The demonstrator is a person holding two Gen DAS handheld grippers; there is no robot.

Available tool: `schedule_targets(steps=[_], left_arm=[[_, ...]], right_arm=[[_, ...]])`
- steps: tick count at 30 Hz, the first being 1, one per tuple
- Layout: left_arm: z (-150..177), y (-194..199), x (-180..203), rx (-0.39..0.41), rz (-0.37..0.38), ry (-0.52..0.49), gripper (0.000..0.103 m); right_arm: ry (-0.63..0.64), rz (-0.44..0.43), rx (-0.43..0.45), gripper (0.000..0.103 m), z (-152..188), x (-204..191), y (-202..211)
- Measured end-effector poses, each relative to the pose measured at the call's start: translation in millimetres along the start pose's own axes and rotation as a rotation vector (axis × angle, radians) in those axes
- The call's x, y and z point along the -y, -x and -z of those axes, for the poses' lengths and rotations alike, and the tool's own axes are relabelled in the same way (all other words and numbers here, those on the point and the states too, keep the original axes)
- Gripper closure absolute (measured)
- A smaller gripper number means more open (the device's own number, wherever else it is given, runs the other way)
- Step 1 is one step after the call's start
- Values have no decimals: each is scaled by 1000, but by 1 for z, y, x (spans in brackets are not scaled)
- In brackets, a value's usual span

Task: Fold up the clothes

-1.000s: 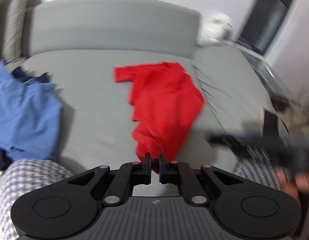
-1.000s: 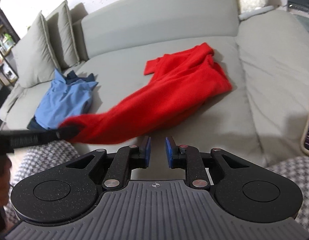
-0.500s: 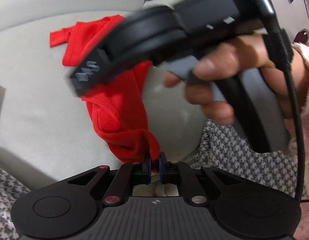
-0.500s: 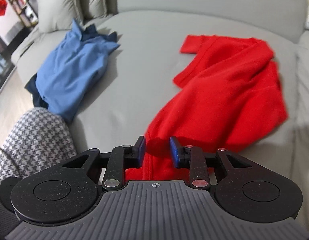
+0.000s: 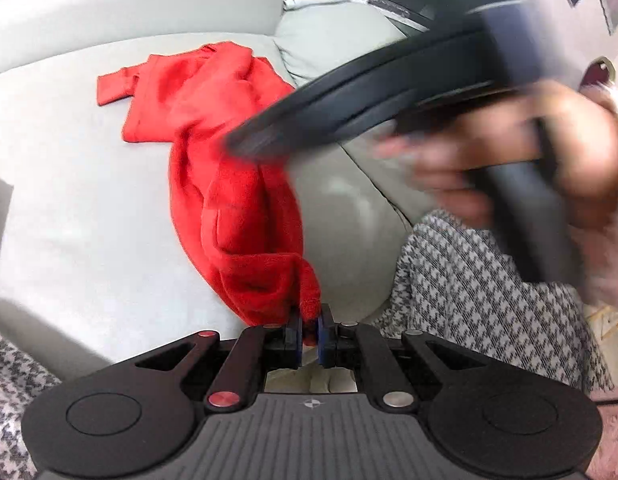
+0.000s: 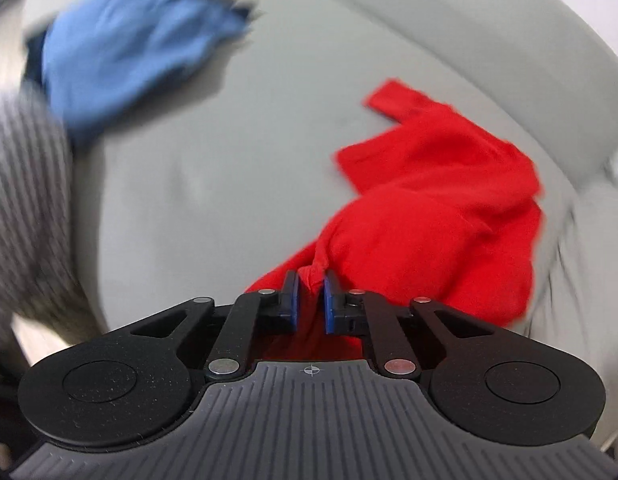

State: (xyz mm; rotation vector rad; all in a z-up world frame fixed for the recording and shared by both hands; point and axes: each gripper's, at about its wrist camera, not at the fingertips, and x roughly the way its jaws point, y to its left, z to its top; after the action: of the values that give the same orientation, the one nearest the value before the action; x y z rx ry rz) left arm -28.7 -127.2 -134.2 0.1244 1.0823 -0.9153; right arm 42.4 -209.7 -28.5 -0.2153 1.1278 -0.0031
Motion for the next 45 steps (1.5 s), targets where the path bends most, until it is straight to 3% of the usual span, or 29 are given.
schedule_targets(steps=[3,5,6,7,9,11,16,19,26,31,32,35,41,45], left_arm=[[3,7,-3,36,-25,58,98],[9,12,-8,52,-50,128,97],[10,13,-10,48,-54,155,96],[8,10,-12,38,-58,174,94],[7,5,-18,11,-89,215,88],[9,7,-18,3,-133,232,65],[14,26,-19,64,-151,221,54],[9,17,-20,53,-158,213,53],[-7,-15,-4,-66,-128,129,53],[-10,-35,-9,-115,-112,159,63],[-10,-36,-11,-119,-110,171,75],[-6,-35,-22,-118,-106,223,98],[3,-5,-48,-17,-156,347,100],[6,25,-59,70,-291,413,100]], right_arm=[[-289,41,92,99,26,44,47],[-425,70,101,99,47,61,60],[-536,92,84,99,71,75,68],[-566,100,61,99,81,79,68],[-637,96,-60,98,117,85,57],[-672,65,-115,94,130,86,50],[-674,-43,-87,57,142,84,54],[-683,-56,-49,57,146,88,62],[-801,-49,-23,56,165,101,57],[-944,-75,28,52,179,114,49],[-959,-81,36,52,180,115,47],[-1036,-119,42,52,180,122,34],[-1168,-185,47,48,186,128,15],[-1195,-219,80,48,188,128,16]])
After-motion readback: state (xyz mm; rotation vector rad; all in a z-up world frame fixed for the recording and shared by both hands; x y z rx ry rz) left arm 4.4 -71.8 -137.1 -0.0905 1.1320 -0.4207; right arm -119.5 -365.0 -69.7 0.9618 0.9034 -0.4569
